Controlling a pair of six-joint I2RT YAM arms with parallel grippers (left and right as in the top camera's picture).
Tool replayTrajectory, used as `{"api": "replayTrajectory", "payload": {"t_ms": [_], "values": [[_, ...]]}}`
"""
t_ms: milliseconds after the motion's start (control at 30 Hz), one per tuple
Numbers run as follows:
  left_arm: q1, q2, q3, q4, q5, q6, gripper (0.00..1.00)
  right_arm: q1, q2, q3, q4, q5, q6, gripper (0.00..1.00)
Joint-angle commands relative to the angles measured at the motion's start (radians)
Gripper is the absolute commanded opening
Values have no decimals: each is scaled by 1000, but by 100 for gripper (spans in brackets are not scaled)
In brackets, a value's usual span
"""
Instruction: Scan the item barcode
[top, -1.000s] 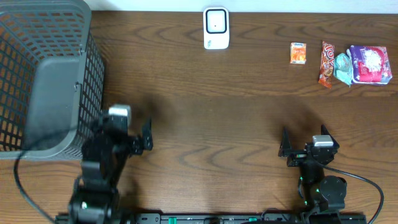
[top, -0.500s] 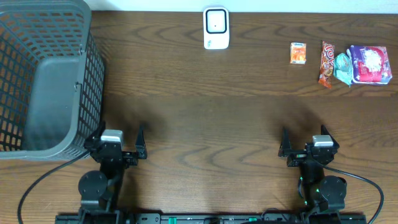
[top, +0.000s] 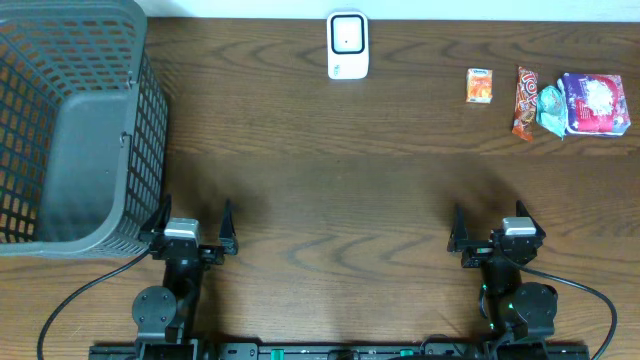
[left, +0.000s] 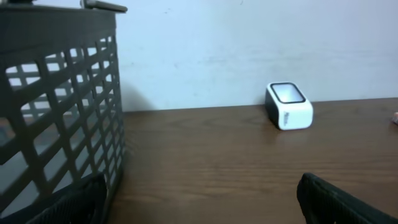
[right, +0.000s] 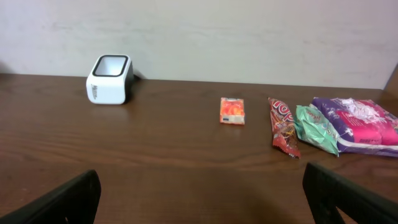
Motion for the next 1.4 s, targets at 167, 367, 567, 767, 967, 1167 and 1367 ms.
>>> {"api": "replayTrajectory", "payload": {"t_ms": [167, 367, 567, 767, 967, 1167, 1367], "values": [[49, -11, -5, -160, 7, 10, 98, 2, -5, -4, -1, -2, -8, 99], [49, -11, -5, -161, -4, -14, 98, 2, -5, -4, -1, -2, -8, 99], [49, -11, -5, -164, -37, -66, 98, 2, -5, -4, -1, -1, -8, 99], [49, -11, -5, -164, -18, -52, 98, 2, -5, -4, -1, -2, -7, 99], [49, -11, -5, -129, -10, -47, 98, 2, -5, -4, -1, -2, -8, 99], [48, -11, -5, -163, -6, -50, 98, 2, -5, -4, -1, -2, -8, 99], [48, -11, -5, -161, -4, -48, 98, 2, -5, -4, -1, -2, -8, 99]]}}
